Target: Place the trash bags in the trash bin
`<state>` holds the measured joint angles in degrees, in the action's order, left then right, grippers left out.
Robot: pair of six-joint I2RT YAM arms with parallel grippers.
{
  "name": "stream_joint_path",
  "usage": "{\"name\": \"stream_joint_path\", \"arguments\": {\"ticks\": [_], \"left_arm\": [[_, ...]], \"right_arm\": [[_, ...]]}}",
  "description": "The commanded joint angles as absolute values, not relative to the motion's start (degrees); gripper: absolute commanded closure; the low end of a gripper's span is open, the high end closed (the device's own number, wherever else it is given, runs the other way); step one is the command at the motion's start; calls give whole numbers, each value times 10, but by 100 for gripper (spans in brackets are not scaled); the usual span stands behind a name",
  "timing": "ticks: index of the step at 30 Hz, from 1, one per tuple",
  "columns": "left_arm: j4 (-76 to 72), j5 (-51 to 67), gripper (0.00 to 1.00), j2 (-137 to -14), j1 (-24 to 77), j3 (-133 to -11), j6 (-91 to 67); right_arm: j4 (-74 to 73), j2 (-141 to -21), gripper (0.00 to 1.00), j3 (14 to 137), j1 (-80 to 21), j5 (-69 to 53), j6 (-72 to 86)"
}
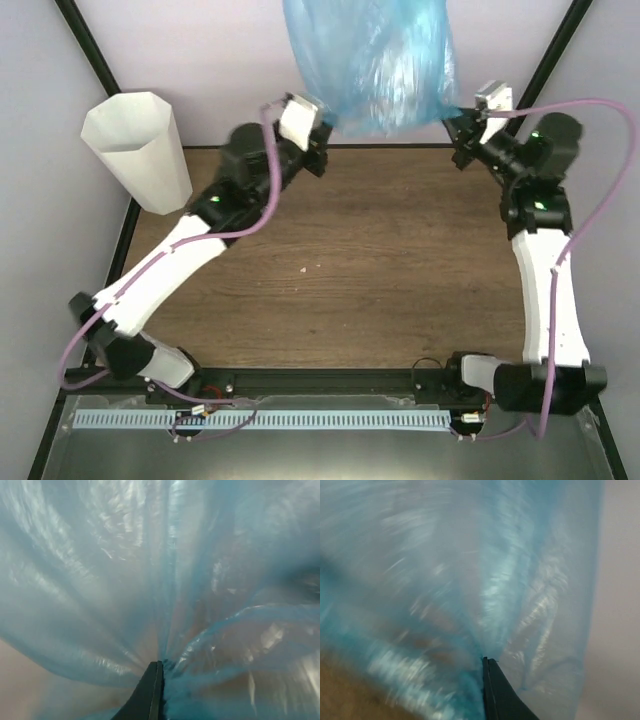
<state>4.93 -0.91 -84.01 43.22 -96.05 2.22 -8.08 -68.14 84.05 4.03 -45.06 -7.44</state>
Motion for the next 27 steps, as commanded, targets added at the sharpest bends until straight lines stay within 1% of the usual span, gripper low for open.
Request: {"name": "stream_joint_path", "arguments": {"ticks": [1, 3, 5, 9, 12, 15, 18, 20, 24, 27], "left_arm": [[62, -61, 96, -917, 427, -831, 43], [88, -34, 96, -921, 428, -788, 27], [102, 9, 96, -900, 429, -745, 3], [64, 53, 96, -809, 442, -643, -15], [81, 77, 96, -766, 447, -629, -9], [101, 93, 96, -742, 447, -636, -2], [90, 85, 96, -723, 448, -647, -3], [74, 81, 96, -715, 448, -666, -1], [34, 53, 96, -713, 462, -755, 48], [-25, -45, 96, -720, 514, -832, 160]], "right_arm": [[-120, -795, 99, 746, 41, -423, -90], [-192, -824, 99, 726, 41, -441, -106], [-244, -821, 99, 686, 41, -491, -127], [-251, -734, 99, 582, 41, -538, -154], [-278, -668, 99, 556, 41, -547, -179], [-323, -629, 99, 568, 41, -564, -196], [-328, -608, 99, 604, 41, -571, -178], [-318, -602, 99, 651, 41, -577, -158], [-277, -620, 99, 815, 41, -593, -111], [-226, -649, 99, 945, 41, -622, -73]]}}
